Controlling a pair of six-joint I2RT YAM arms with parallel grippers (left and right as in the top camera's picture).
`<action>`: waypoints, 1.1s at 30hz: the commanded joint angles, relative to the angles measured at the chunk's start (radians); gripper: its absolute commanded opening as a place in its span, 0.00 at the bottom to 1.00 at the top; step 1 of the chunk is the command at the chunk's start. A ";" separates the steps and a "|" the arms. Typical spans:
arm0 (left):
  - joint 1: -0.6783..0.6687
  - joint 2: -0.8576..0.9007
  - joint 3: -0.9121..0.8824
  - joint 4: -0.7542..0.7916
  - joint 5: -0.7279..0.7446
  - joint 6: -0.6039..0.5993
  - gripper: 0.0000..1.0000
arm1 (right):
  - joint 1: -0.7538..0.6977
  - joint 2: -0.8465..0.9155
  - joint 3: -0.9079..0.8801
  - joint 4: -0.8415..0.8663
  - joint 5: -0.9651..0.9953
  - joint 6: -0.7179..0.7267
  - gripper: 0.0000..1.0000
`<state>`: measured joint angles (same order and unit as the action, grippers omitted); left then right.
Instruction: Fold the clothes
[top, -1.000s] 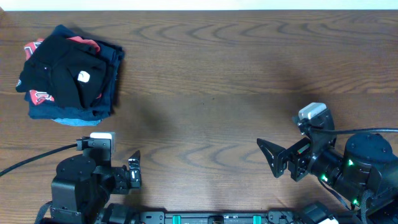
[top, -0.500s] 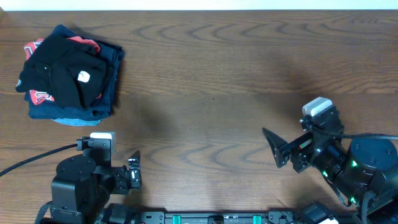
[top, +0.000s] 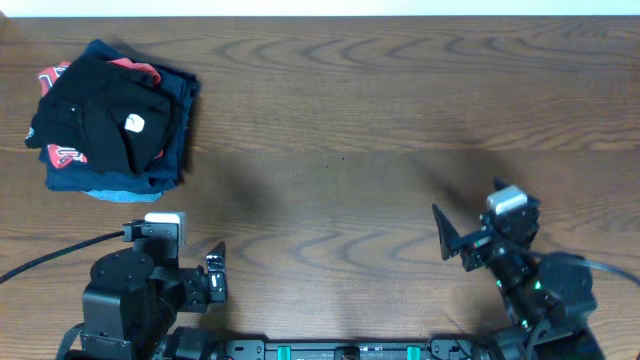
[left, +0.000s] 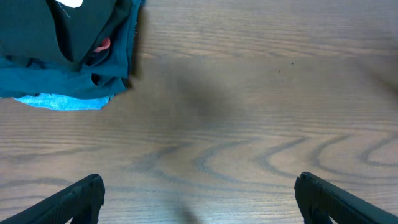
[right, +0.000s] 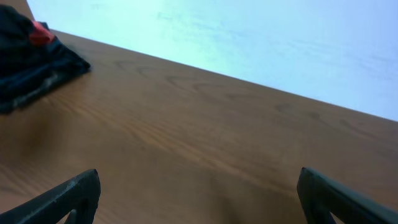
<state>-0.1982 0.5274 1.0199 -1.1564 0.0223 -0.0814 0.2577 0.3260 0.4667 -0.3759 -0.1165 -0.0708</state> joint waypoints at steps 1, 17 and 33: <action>-0.004 0.000 0.013 -0.003 -0.008 -0.009 0.98 | -0.026 -0.105 -0.095 0.037 -0.023 -0.017 0.99; -0.004 0.000 0.013 -0.003 -0.008 -0.009 0.98 | -0.043 -0.321 -0.453 0.296 -0.030 -0.016 0.99; -0.004 0.000 0.013 -0.003 -0.008 -0.009 0.98 | -0.043 -0.320 -0.461 0.313 0.005 -0.024 0.99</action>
<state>-0.1986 0.5274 1.0199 -1.1564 0.0223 -0.0814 0.2287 0.0120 0.0101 -0.0624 -0.1219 -0.0814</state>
